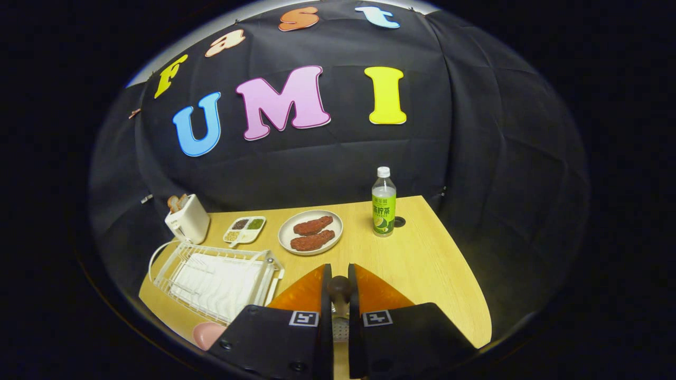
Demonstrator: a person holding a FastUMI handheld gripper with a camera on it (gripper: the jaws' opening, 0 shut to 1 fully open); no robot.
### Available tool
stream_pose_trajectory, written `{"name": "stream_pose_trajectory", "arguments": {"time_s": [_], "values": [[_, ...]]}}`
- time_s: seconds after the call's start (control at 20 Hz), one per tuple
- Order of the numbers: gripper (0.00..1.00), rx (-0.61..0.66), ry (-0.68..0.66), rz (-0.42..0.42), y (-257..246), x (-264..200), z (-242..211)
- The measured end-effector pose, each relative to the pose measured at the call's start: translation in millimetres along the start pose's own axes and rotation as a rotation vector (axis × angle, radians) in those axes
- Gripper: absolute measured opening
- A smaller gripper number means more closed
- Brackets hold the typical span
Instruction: Take the plate from the dish rack, then take the spoon from the basket and place it into the plate.
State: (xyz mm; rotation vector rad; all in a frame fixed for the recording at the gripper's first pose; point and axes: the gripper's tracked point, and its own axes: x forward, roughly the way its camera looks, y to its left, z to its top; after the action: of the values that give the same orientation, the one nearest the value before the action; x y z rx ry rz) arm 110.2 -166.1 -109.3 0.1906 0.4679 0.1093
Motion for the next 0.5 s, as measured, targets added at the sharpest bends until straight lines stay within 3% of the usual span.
{"name": "stream_pose_trajectory", "arguments": {"time_s": [0.5], "values": [[0.15, 0.105, 0.106, 0.076, 133, -85, -71]]}}
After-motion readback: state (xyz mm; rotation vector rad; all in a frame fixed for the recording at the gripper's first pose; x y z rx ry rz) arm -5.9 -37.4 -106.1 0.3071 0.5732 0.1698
